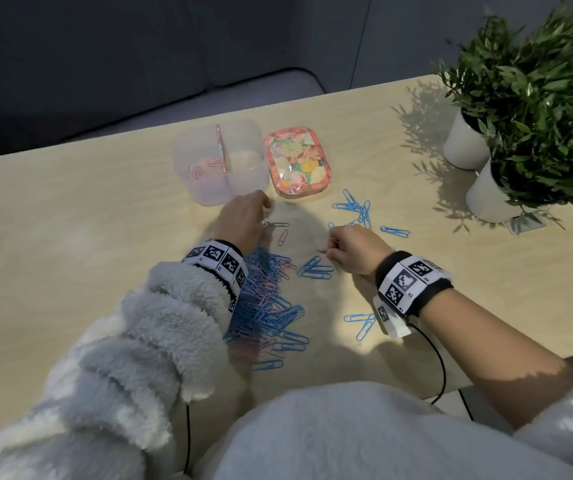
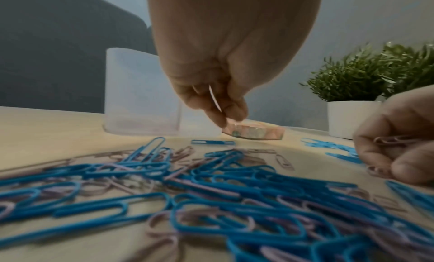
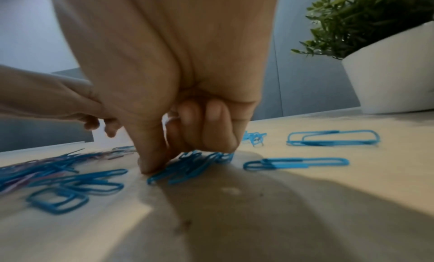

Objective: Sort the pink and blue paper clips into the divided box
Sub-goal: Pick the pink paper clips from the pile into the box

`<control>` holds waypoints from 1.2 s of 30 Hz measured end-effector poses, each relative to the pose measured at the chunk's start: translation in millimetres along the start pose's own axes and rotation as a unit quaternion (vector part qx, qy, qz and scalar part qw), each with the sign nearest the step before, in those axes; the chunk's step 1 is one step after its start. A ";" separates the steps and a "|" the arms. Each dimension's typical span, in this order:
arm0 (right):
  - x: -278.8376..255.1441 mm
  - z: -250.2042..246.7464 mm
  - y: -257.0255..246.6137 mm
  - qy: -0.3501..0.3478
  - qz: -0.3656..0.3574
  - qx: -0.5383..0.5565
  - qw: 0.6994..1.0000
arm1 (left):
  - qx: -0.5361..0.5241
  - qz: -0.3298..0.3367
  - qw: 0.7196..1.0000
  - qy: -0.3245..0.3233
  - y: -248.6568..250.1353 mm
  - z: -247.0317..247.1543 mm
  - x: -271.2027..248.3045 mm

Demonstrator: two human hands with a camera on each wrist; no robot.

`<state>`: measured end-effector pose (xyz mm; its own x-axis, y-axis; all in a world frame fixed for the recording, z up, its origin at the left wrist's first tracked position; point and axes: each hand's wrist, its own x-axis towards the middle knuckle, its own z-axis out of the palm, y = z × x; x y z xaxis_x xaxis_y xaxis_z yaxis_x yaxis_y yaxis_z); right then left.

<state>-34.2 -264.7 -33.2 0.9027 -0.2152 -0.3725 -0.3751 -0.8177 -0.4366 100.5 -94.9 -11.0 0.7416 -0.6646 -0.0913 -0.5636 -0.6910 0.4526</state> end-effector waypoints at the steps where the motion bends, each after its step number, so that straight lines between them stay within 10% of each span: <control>1: -0.2 1.4 0.1 0.000 -0.003 -0.006 1.000 | -0.005 0.013 1.000 -0.016 3.3 3.1 -0.6; 15: 2.8 -10.3 -6.1 0.015 0.033 0.335 0.942 | 0.181 0.029 0.975 -0.125 7.9 25.3 2.0; 36: 139.5 -70.5 -201.8 0.003 -0.090 0.152 0.984 | 0.012 -0.073 0.994 0.079 -72.4 -76.4 -27.4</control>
<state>182.2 -167.3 60.7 0.9611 -0.0864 -0.2625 -0.2546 -0.6463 -0.7194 148.9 -4.9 26.5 0.8626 -0.5057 -0.0132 -0.4533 -0.7844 0.4233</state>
